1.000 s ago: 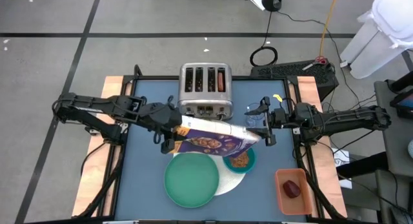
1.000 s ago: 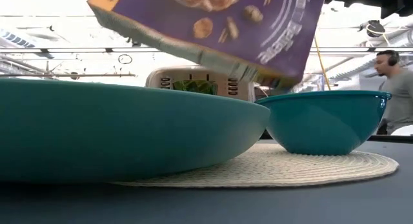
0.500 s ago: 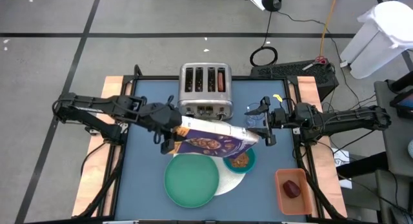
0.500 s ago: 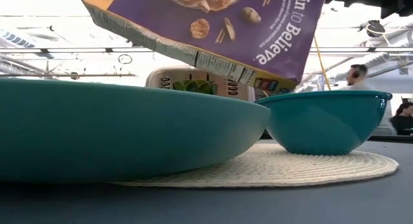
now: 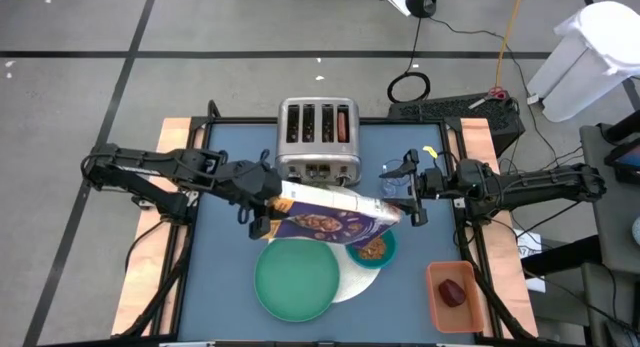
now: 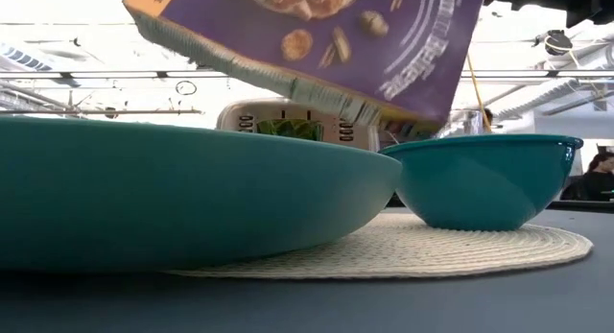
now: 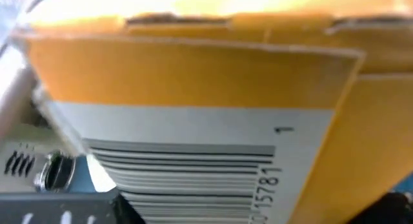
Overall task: Arrange a breakfast setting
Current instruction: Pour the cereal into the blue bowl
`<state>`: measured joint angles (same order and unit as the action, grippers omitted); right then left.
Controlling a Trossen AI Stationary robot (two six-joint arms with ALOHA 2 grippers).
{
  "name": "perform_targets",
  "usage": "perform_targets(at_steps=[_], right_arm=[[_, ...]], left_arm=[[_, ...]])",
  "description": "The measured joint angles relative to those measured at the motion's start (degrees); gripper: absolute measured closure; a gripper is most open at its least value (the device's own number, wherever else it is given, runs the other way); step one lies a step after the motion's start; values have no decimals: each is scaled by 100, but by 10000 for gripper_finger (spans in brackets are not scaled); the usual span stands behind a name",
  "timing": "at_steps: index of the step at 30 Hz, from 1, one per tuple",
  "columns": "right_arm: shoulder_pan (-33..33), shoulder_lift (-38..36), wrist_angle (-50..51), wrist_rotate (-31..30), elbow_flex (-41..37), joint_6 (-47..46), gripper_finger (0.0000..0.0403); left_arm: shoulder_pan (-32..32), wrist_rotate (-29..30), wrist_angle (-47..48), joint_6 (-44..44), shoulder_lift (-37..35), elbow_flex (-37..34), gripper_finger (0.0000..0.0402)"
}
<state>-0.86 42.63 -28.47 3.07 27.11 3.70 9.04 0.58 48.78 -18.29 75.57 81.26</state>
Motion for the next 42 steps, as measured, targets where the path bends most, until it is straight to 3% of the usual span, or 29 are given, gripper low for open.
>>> perform_targets(at_steps=[42], right_arm=[[0, 0, 2, 2, 0, 15, 135]], left_arm=[[42, 42, 28, -73, 9, -7, 227]])
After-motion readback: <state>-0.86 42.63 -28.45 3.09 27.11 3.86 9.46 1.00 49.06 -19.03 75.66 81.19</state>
